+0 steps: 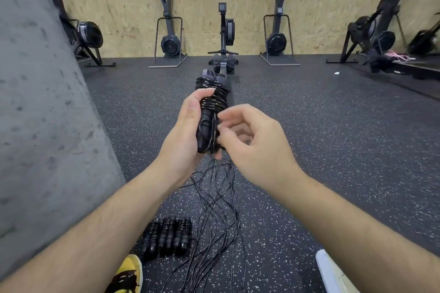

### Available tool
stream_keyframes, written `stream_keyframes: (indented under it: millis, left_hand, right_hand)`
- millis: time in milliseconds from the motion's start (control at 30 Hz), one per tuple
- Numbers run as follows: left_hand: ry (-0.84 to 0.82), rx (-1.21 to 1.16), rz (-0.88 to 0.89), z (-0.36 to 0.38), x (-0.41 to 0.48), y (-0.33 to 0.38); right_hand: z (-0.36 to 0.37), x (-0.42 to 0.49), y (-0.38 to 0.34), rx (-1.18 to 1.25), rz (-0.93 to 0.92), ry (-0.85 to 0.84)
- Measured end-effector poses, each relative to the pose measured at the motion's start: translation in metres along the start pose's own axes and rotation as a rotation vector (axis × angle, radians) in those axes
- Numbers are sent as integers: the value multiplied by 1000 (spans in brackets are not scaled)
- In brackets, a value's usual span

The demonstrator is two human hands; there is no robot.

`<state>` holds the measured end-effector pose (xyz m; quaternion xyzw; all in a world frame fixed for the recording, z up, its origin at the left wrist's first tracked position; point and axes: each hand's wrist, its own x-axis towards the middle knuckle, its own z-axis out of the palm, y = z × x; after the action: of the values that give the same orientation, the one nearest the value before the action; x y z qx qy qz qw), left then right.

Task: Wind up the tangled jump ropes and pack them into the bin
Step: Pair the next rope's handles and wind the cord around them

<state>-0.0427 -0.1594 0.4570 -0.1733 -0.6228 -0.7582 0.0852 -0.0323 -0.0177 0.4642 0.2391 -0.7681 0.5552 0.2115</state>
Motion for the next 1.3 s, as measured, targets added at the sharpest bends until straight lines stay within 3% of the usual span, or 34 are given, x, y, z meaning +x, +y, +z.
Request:
stream_keyframes:
  millis: [233,367,400,567,733,867,1033,1300]
  left_hand:
    - [-52,18,-17,2,1,-12]
    - [-83,46,-73,-2,4,-18]
    - [-85,74,-81,-3,5,-22]
    - [45,256,-198,-3,9,-37]
    - [-6,514,-39,-20,10,-44]
    - [30,613,-87,-25,10,-48]
    - [141,689,-35,-45,9,-49]
    - [211,601,-132,-89,3,-62]
  right_hand:
    - [2,3,10,-375,-341,29]
    - [-2,7,15,-719,-664,-43]
    - [-3,9,15,-748,-676,-49]
    - [-4,9,10,-655,-570,67]
    - [6,3,22,-341,-87,-38]
    - [26,-3,27,-80,190,-79]
    - [46,-4,43,-88,239,-67]
    - [92,8,67,58,429,-84]
